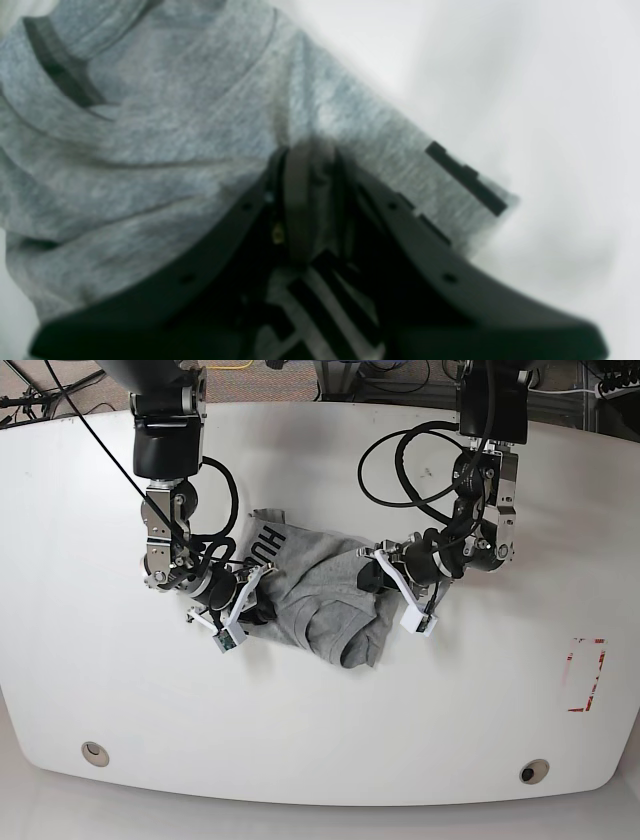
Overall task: Fold the T-shirt properly
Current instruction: 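Hold the folded shirt with both grippers and press its edges together, then pull the shirt edges apart with both grippers to flatten the fold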
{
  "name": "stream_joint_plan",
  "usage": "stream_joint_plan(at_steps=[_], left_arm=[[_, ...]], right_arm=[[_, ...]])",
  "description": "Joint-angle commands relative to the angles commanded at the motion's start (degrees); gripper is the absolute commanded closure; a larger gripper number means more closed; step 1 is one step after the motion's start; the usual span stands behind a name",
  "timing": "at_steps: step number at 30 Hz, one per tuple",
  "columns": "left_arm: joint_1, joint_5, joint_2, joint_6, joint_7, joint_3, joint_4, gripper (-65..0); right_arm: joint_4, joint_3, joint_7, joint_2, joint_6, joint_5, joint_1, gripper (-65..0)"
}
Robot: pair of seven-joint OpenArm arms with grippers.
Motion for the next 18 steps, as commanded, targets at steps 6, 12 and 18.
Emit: stream_joint_plan(at_steps=[6,12,18], left_arm=[[-0.6,-0.2,0.1,0.0,-1.1,0.0,-4.1,0.0],[-0.7,-0.2,-0.2,0.0,-2.7,0.1,-5.1,0.0],[-0.6,-0.2,-0.3,0.0,-2.7,0.0,-5.0,0.0]], right_arm=[[0.2,0.2,0.0,-0.4,0.00,0.0,0.0,-8.7],[5.9,0.4,-4.7,-1.0,0.00,-0.4,-0.3,-8.7],[10.6,0.4,-6.5,-1.1,-0.04,-0.4,-1.0,-8.7]])
